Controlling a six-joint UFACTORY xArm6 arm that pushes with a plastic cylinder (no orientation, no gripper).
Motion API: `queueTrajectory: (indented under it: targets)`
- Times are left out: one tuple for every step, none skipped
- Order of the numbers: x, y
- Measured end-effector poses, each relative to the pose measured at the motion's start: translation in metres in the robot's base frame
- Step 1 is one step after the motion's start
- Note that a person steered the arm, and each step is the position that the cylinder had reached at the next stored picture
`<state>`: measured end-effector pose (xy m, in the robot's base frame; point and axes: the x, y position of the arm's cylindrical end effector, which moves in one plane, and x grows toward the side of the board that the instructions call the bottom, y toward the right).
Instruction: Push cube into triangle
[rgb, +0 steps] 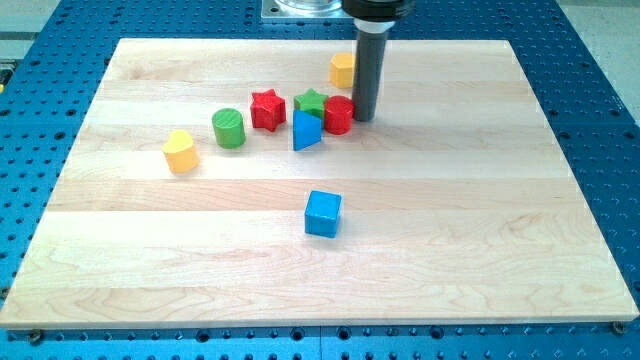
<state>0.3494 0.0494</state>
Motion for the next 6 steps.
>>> queueTrajectory:
  targets:
    - [0.006, -0.026]
    - [0.027, 0.033]
    - [0.112, 0.032]
    - [0.180, -0.027]
    - [0.182, -0.027]
    - [0.193, -0.036]
